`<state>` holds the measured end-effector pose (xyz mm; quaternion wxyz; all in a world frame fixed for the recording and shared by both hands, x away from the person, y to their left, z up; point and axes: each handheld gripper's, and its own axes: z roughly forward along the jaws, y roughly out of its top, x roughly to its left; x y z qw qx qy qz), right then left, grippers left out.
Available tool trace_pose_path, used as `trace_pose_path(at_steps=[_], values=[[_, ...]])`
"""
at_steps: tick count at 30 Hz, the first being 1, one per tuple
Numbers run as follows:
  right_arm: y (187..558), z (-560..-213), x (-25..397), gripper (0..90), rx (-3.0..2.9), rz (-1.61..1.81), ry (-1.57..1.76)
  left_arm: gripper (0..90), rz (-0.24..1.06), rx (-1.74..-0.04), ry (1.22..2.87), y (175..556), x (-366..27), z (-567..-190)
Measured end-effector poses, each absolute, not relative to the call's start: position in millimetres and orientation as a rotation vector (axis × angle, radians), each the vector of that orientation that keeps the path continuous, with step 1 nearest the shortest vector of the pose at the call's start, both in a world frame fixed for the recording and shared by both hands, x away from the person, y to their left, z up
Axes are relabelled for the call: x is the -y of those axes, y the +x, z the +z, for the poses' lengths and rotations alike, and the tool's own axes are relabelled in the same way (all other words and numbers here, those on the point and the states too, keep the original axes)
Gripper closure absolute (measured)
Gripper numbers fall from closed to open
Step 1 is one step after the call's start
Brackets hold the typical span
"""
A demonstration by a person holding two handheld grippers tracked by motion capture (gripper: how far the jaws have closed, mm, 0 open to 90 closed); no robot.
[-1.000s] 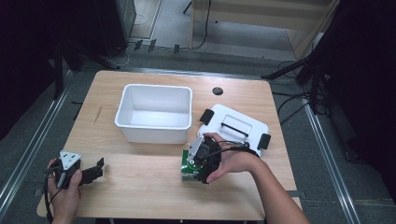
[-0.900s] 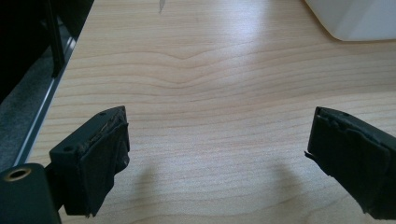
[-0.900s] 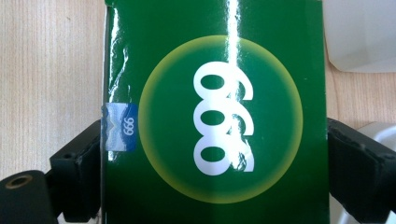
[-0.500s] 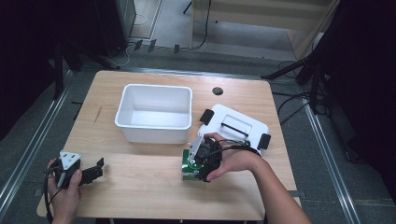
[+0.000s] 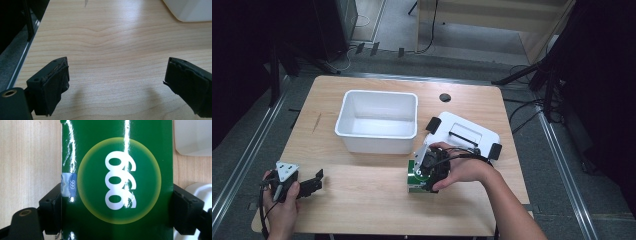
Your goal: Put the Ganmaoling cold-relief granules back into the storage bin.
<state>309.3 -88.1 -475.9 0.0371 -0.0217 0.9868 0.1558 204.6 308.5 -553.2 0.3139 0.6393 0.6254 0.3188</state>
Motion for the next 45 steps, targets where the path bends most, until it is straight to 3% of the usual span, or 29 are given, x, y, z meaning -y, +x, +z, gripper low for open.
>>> trace_pose_path(at_steps=[45], values=[[343.0, -412.6, 134.5, 16.9, -2.945, 0.551, 0.053, 6.3, 0.834, -1.642, 1.690, 204.8, -308.8, -553.2]])
